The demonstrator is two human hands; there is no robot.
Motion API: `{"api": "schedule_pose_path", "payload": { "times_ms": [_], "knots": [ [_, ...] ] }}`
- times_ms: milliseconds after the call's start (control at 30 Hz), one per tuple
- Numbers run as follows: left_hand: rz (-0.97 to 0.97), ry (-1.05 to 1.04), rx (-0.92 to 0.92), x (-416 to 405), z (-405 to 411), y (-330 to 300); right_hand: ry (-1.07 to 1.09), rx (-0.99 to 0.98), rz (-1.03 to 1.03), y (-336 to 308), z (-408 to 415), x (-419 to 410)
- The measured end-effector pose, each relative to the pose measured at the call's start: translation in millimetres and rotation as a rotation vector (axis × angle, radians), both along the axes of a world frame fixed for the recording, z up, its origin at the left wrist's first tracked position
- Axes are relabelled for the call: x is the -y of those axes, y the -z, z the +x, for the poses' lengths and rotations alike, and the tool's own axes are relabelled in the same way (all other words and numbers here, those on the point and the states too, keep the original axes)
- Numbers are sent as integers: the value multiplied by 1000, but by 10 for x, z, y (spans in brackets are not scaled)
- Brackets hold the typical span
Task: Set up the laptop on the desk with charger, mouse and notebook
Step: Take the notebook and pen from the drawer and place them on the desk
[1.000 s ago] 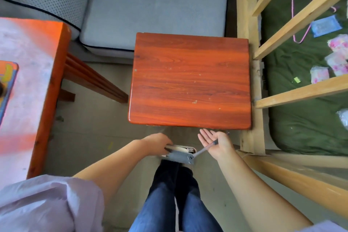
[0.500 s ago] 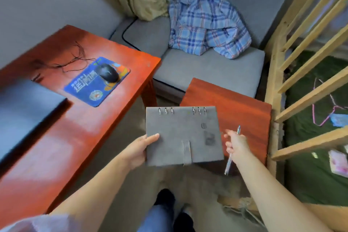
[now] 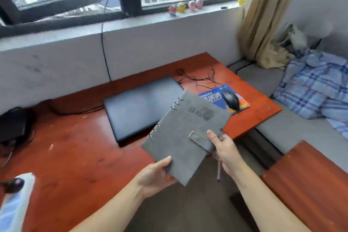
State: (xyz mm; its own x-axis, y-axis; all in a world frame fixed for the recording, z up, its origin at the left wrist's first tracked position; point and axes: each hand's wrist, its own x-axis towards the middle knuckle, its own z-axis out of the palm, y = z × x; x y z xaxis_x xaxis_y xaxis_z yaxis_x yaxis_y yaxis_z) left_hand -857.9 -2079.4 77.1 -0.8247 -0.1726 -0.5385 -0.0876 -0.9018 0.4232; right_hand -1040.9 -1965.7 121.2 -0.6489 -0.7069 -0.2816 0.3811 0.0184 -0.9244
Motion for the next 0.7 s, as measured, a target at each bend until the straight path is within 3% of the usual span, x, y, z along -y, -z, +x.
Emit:
{"api": "schedule_pose_path", "payload": {
  "times_ms": [133, 200, 267, 400, 500, 633, 700],
  "knots": [
    [-105, -188, 15, 931, 891, 5, -289, -32, 29, -24, 318, 866],
    [-242, -151, 23, 1285, 1264, -66, -455, -64, 45, -39, 481, 1237],
    [-443, -77, 158, 1498, 1487, -73, -588, -116, 88, -29, 684, 1571],
    [-585, -314, 445, 1639, 1632, 91, -572, -451, 238, 181, 1177, 2114],
    [-576, -508, 624, 1683, 1791, 292, -554, -743, 408, 463, 1478, 2354],
    [-554, -601, 843, 1702, 1953, 519, -733, -839, 541, 754, 1741, 2585],
    [-643, -592, 971, 1758, 1990, 597, -742, -871, 587, 814, 1818, 2688]
  ]
}}
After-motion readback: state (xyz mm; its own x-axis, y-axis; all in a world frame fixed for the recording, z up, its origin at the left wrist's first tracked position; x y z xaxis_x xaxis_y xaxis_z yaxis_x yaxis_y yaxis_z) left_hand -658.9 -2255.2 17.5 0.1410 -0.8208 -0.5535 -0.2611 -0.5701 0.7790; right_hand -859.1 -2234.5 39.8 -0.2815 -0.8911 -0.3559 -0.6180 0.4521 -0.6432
